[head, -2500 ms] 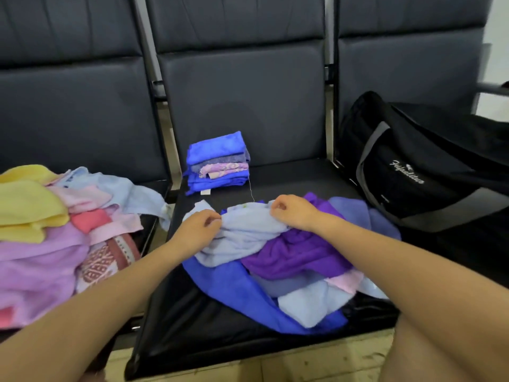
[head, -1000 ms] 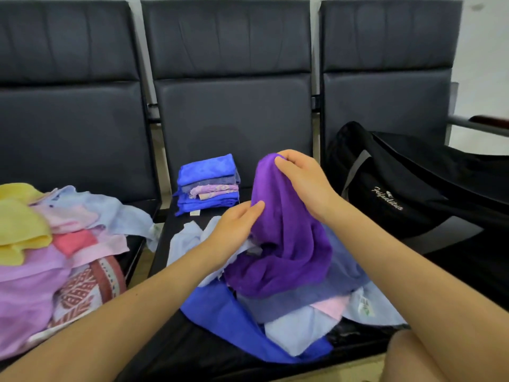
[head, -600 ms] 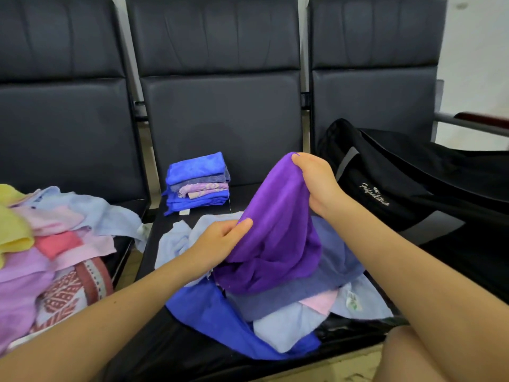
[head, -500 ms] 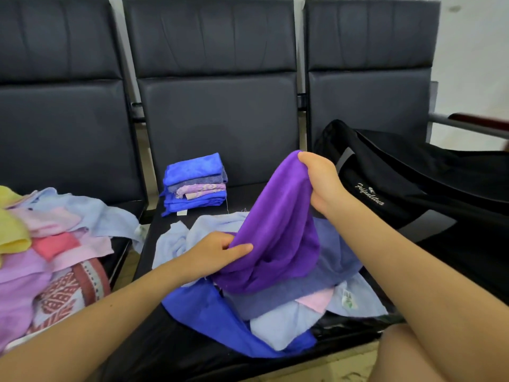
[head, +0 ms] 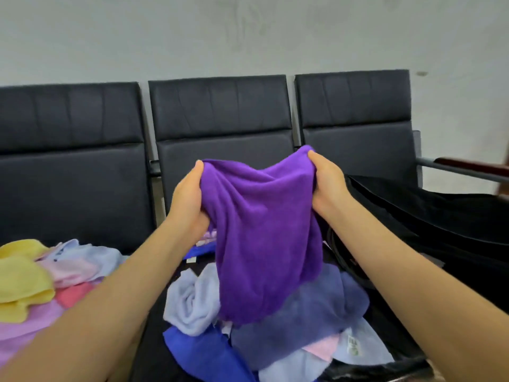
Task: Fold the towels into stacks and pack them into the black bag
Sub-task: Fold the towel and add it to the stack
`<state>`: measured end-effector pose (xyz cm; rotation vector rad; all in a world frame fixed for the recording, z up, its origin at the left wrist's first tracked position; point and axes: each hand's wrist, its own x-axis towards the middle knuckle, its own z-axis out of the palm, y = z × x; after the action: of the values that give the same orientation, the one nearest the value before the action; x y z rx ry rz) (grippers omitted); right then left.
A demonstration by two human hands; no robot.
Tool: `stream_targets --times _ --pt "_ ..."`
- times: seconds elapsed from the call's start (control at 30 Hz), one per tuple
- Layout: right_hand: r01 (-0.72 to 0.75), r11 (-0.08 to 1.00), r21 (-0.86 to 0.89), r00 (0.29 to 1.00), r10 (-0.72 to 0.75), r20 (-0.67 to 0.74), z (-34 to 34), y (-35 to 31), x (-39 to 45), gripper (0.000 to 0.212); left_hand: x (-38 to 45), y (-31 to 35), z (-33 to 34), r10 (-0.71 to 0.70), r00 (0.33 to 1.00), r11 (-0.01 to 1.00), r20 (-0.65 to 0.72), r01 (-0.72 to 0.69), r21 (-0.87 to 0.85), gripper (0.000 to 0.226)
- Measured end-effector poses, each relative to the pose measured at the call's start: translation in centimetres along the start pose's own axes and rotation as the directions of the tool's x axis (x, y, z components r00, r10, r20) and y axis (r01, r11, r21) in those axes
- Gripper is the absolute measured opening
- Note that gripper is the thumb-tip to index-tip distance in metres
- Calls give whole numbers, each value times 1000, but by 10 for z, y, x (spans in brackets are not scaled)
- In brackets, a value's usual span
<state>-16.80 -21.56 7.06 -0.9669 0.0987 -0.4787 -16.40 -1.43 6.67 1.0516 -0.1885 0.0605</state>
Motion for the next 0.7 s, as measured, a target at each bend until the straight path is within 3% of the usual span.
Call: stream_targets --times 0.13,0.27,0.47,0.57,0.7 --pt "-32 997 65 993 24 113 29 -36 -12 39 -18 53 27 43 988 995 148 -30 -90 41" --pt "-91 988 122 966 58 251 37 -58 -28 22 -32 84 27 59 982 998 181 -52 -46 30" --pt "-160 983 89 959 134 251 4 -33 -22 34 -20 68 -11 -97 982 969 160 57 239 22" --pt "-230 969 -90 963 240 122 -30 12 -13 33 -4 23 -48 -221 968 821 119 119 559 19" --pt "-387 863 -325 918 395 -45 -90 84 0 15 16 -51 -111 -127 979 375 163 -104 921 18"
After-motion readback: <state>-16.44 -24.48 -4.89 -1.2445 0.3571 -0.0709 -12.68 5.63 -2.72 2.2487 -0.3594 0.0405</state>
